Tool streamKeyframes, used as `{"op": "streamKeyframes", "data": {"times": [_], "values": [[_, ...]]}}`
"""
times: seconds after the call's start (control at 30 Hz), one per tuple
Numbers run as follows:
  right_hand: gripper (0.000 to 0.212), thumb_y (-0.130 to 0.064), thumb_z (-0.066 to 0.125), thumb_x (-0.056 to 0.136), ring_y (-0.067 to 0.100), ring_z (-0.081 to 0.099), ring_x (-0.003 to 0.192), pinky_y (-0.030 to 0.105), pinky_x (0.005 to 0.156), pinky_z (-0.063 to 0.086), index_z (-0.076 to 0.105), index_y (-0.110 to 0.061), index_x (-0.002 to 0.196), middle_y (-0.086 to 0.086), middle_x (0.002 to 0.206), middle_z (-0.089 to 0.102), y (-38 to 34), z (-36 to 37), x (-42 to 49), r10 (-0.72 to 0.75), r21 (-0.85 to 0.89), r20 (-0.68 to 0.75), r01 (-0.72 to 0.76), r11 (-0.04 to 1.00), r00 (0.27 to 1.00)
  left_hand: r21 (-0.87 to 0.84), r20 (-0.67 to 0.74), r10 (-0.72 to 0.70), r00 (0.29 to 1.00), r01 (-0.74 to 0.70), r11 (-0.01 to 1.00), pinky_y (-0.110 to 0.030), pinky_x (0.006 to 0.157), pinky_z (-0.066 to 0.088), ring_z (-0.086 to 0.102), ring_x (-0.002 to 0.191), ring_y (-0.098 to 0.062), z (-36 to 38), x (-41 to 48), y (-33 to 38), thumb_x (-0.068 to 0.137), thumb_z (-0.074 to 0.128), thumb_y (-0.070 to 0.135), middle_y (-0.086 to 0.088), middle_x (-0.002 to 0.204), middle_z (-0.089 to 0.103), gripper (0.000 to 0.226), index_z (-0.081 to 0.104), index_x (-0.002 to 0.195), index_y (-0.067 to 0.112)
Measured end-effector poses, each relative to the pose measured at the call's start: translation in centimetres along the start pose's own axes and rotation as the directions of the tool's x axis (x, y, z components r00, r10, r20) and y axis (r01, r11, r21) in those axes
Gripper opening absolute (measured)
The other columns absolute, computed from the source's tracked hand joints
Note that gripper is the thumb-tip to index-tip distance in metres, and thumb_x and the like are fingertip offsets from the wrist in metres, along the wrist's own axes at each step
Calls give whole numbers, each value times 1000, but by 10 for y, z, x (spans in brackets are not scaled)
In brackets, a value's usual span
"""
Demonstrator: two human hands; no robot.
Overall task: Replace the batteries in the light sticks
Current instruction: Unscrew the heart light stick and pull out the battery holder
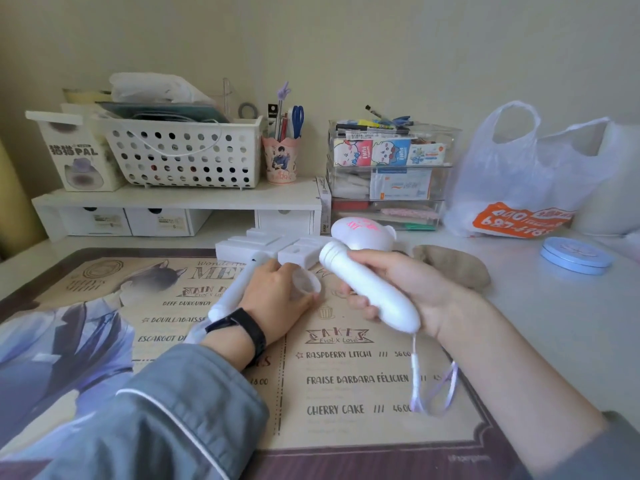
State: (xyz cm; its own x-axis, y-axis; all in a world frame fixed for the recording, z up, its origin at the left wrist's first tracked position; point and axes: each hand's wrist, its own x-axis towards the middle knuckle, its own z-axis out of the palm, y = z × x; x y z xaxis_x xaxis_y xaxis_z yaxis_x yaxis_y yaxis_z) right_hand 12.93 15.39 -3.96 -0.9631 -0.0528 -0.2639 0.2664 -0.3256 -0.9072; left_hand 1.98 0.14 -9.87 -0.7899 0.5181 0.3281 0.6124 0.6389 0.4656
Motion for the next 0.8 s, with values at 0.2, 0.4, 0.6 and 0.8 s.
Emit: {"op": "streamKeyframes", "data": {"times": [0.2, 0.4, 0.6, 0.8], "values": [[23, -5, 60, 89, 25, 63, 74, 41, 81, 55, 57, -6, 112, 11, 84, 62, 15, 2, 18, -364, -58, -175, 359, 931, 915, 64, 21, -74, 997, 73, 995, -36, 93, 41, 50, 109, -27, 5, 1, -6, 85, 51, 58, -10, 113, 51, 57, 58, 113, 9], [39, 3, 64, 80, 25, 64, 96, 38, 91, 48, 57, -15, 114, 12, 102, 62, 12, 2, 16, -510, -69, -139, 506, 860, 849, -118, -168, -26, 985, 6, 993, -24, 94, 35, 48, 113, -25, -1, -3, 4, 89, 58, 34, -9, 125, 42, 56, 43, 136, 8], [41, 4, 63, 76, 25, 61, 105, 39, 99, 48, 57, -7, 115, 14, 107, 64, 12, 1, 18, -618, -80, -1, 616, 784, 786, -569, -158, 217, 963, -268, 777, -18, 84, 45, 58, 97, -2, -10, -13, 27, 87, 51, 44, 8, 111, 63, 46, 54, 124, 18], [34, 3, 55, 87, 7, 58, 96, 28, 90, 48, 56, -7, 119, -16, 93, 67, 15, 1, 19, -655, -259, 35, 639, 724, 755, -762, -20, 211, 977, -152, 630, -39, 94, 49, 63, 107, -15, -2, -14, 29, 85, 60, 27, -1, 114, 67, 36, 56, 119, 14]]}}
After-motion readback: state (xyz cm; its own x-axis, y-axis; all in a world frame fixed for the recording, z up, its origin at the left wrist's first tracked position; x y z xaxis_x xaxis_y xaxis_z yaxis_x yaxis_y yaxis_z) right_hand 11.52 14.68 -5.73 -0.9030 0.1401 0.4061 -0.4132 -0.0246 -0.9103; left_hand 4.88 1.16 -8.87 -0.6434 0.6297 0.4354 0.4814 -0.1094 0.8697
